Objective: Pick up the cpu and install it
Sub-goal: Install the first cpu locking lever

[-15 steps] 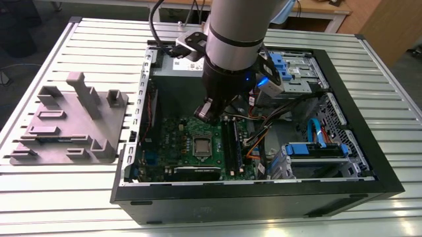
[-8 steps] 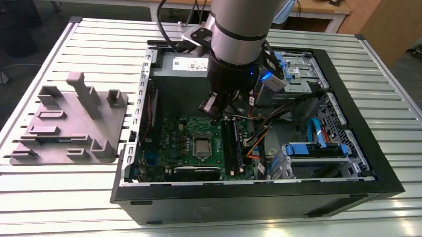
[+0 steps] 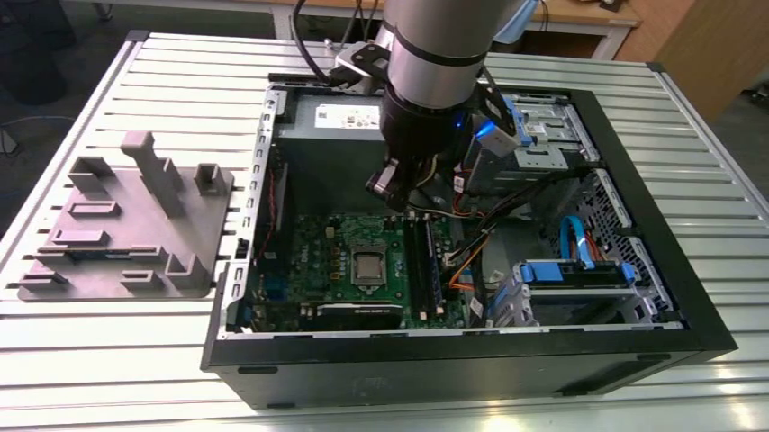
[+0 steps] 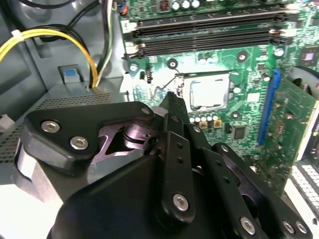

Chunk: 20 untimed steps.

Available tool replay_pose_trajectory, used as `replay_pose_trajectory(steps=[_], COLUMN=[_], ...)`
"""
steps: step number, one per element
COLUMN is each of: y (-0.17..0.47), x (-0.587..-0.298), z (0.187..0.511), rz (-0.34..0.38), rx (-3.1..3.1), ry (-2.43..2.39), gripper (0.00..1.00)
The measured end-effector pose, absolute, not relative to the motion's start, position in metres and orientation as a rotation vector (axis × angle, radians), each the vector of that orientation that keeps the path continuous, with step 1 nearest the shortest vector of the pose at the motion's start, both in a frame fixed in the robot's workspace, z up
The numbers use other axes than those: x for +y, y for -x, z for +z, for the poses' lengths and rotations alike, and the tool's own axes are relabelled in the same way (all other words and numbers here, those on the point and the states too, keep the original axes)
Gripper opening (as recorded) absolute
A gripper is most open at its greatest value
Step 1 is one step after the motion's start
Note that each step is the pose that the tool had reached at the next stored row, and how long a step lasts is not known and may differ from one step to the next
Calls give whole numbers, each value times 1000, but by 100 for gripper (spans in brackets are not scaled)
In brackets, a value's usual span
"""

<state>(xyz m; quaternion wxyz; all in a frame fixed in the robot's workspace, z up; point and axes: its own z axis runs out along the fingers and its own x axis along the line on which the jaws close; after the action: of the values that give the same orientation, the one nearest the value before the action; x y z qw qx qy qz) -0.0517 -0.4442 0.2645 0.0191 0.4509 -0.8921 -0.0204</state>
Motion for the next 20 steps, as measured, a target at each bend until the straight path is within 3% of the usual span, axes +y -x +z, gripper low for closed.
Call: replay_pose_trajectory(steps=[20], y=[48], x=[-423], z=[246], rz=[-68], rx=[-2770], ry=[-1400], gripper=[10])
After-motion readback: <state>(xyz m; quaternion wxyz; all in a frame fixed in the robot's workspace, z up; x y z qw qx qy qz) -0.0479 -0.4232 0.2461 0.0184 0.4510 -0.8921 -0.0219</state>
